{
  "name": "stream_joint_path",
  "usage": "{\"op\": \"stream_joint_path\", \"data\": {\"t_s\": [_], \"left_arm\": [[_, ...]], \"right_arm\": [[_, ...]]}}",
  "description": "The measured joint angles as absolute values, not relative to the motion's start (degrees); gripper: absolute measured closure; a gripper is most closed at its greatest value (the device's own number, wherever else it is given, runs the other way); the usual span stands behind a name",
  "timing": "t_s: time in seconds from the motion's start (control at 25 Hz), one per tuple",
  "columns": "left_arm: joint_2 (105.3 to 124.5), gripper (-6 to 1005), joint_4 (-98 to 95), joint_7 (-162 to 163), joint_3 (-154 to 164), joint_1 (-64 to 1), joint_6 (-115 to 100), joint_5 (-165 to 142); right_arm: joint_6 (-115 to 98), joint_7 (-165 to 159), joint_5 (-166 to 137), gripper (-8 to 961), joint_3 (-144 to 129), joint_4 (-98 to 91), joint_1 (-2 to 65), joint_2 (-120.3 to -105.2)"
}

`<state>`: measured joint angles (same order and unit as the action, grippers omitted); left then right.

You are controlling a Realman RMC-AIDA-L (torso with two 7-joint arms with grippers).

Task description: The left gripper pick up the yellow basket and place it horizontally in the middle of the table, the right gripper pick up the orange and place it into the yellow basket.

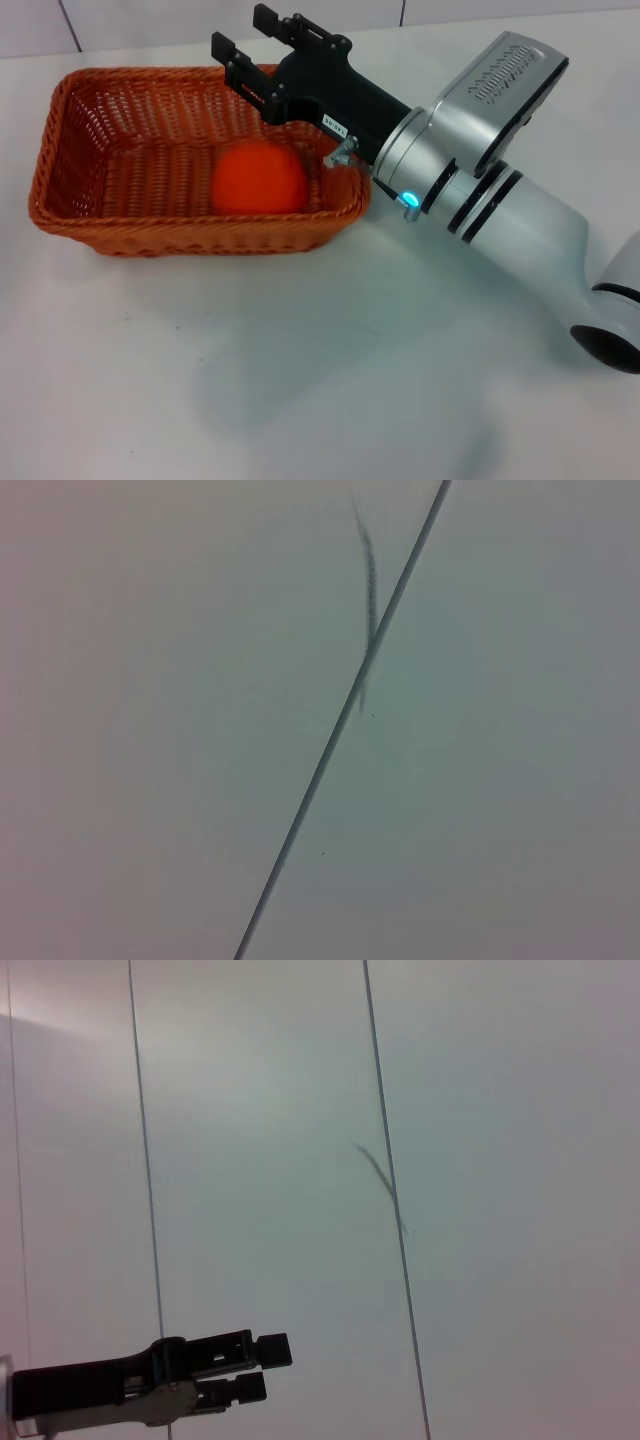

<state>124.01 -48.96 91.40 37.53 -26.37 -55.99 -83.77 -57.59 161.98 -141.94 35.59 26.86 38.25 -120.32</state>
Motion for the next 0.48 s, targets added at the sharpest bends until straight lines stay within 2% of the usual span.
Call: {"op": "stream_joint_path", "data": {"t_s": [0.12, 0.48], "left_arm": [[124.01, 138, -48.96, 91.40, 37.53, -26.37, -55.99, -83.77], [124.07, 137, -48.98, 89.65, 37.16, -26.37, -55.99, -83.69]], "right_arm": [[-57.49, 161.98, -141.86, 344, 35.60, 26.86, 38.13, -120.32], [-58.86, 162.27, -141.69, 134, 40.72, 22.61, 38.02, -120.34]]}}
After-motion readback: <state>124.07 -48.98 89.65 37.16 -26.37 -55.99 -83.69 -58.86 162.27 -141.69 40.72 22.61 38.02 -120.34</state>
